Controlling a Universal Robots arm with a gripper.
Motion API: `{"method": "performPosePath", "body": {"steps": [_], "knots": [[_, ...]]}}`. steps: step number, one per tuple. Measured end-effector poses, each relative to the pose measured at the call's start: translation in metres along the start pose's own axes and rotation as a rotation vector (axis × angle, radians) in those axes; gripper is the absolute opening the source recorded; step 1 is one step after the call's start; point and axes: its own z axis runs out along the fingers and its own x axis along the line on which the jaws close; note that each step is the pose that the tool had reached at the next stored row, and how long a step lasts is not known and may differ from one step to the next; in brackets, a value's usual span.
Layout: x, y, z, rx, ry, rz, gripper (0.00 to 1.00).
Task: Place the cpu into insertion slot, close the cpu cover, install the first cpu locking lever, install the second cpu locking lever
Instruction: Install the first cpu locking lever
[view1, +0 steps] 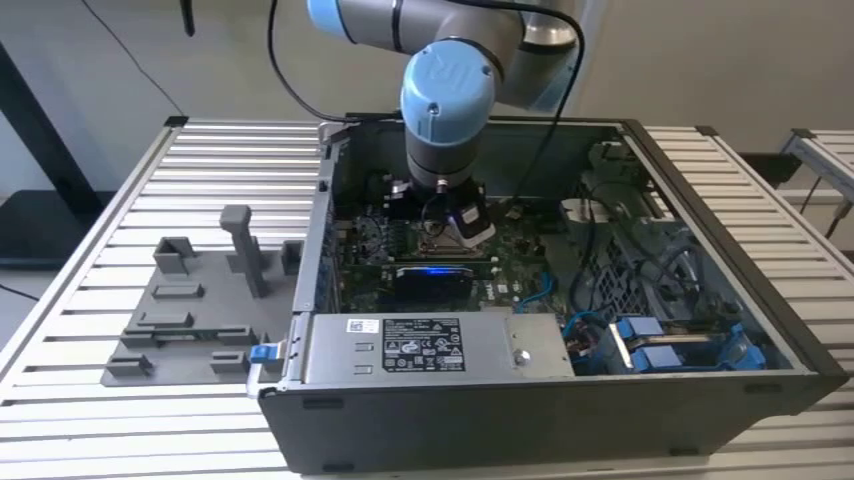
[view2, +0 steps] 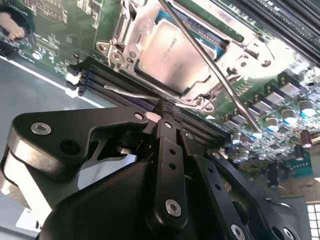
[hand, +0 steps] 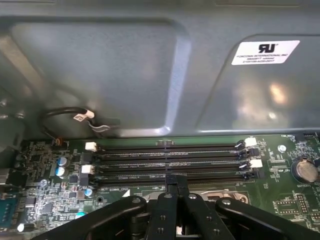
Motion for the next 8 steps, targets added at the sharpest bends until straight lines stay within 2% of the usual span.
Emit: {"method": "performPosePath", "body": {"steps": [8], "knots": [[-0.0089,-0.0011,0.0039,0.0019,0.0001,0.000,0.11]]}}
